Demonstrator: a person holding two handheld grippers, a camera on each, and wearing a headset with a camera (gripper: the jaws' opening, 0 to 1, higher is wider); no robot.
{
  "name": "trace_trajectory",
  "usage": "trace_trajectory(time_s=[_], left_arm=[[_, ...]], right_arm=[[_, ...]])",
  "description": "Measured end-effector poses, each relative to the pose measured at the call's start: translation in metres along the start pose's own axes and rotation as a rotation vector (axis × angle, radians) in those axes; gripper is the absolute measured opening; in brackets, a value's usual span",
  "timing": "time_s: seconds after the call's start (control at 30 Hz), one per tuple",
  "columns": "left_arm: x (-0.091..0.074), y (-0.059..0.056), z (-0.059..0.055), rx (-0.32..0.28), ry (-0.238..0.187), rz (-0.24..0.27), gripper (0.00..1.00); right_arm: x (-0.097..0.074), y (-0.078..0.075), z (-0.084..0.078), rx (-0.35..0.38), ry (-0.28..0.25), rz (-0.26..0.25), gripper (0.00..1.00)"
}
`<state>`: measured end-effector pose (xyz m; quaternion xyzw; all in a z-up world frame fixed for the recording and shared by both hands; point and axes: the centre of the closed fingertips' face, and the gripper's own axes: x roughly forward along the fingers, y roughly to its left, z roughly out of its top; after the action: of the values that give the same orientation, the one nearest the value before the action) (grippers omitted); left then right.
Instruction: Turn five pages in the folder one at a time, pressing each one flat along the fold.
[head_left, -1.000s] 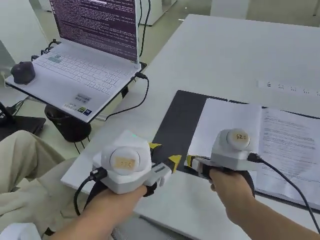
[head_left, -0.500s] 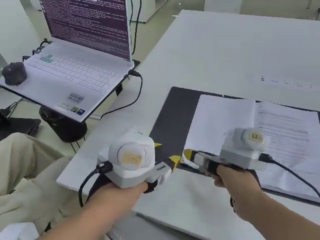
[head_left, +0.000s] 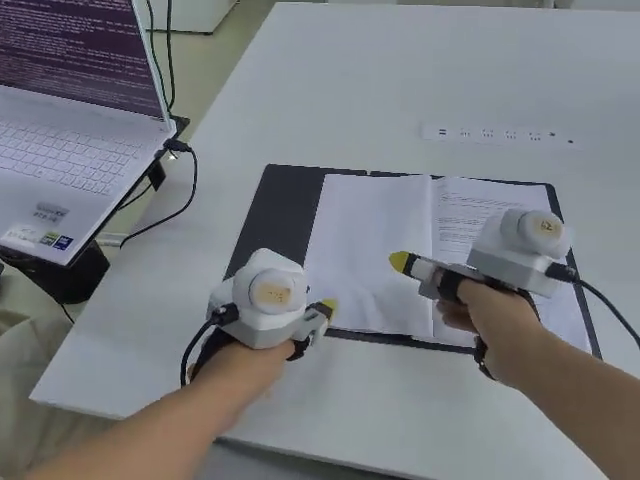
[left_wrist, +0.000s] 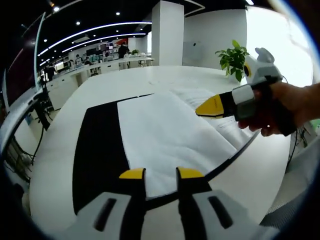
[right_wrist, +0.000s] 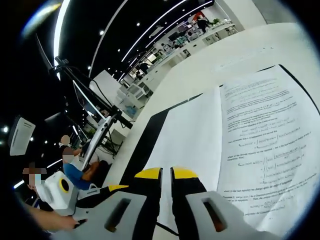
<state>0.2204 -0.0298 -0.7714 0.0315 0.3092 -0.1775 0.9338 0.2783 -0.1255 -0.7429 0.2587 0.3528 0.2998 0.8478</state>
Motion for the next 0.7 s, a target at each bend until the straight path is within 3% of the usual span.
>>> trace_trajectory(time_s=[0.23, 0.3, 0.37, 0.4, 0.47, 0.53, 0.7], left_arm=[[0.004, 0.0, -0.021, -0.026, 0.017, 0.045, 0.2], [0.004, 0.0, -0.018, -0.009, -0.01, 0.048, 0.2], [0.004, -0.001, -0.019, -0.012, -0.018, 0.048, 0.21], [0.004, -0.001, -0.018, 0.034, -0.027, 0.05, 0.21], [0.004, 0.0, -0.018, 0.007, -0.033, 0.051, 0.21], [0.003, -0.001, -0.018, 0.025, -0.044, 0.049, 0.21], [0.004, -0.001, -0.018, 0.021, -0.059, 0.05, 0.21]], right_arm=[[-0.004, -0.005, 0.006, 0.038, -0.001, -0.001, 0.0], [-0.002, -0.006, 0.007, 0.056, 0.004, -0.001, 0.0], [0.001, -0.007, 0.01, 0.112, -0.003, 0.011, 0.0], [0.003, -0.01, 0.011, 0.146, 0.002, 0.006, 0.0], [0.009, -0.017, 0.016, 0.219, 0.001, 0.01, 0.0], [0.017, -0.026, 0.023, 0.312, 0.001, 0.013, 0.0], [0.03, -0.049, 0.04, 0.436, -0.023, 0.002, 0.0]])
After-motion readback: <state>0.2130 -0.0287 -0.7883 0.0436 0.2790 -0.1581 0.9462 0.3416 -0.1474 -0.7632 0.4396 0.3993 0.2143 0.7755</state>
